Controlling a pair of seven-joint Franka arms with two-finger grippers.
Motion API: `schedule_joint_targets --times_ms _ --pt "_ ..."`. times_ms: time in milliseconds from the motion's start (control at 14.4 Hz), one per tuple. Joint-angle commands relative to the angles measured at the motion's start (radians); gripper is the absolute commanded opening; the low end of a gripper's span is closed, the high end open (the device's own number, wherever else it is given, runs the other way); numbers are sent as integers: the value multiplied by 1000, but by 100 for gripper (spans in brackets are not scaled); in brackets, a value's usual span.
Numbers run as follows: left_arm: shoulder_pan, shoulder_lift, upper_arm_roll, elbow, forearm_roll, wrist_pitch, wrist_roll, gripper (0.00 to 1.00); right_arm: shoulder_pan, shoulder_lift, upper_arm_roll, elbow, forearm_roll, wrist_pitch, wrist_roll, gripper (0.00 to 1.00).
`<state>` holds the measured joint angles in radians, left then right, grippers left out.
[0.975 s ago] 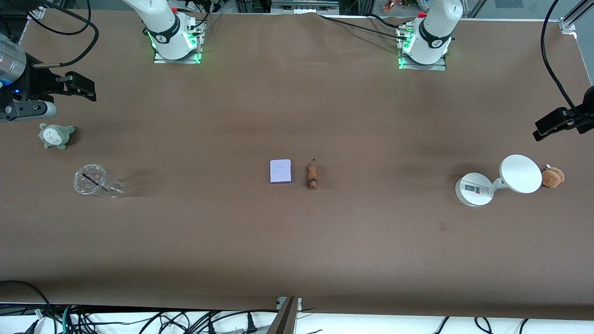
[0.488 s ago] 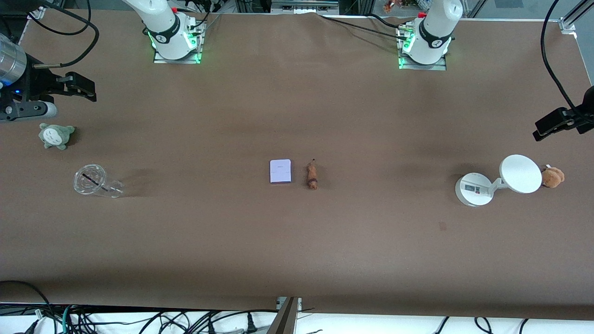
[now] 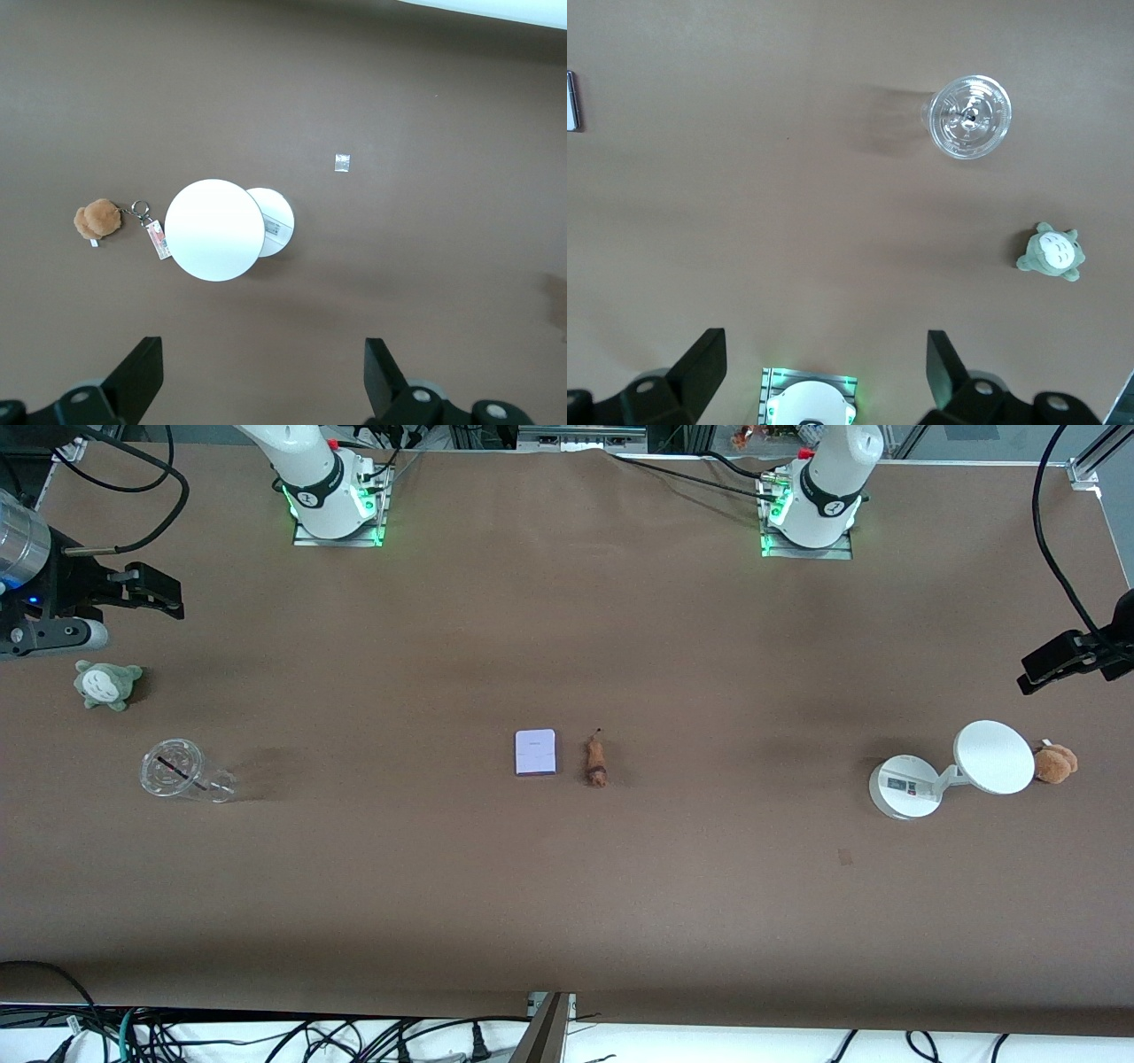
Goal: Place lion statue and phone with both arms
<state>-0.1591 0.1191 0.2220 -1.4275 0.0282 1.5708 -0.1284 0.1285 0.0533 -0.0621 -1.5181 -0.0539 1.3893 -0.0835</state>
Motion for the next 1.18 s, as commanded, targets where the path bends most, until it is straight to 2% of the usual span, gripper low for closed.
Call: schedule_joint_targets --times_ms 0,557,1115 --pt "1 19 4 38 10 -11 20 100 -4 10 1 26 16 -9 7 100" --pt "1 19 4 38 10 -11 20 100 -4 19 -1 26 20 0 13 100" --pt "0 19 4 38 12 -11 20 100 20 105 7 24 20 36 19 100"
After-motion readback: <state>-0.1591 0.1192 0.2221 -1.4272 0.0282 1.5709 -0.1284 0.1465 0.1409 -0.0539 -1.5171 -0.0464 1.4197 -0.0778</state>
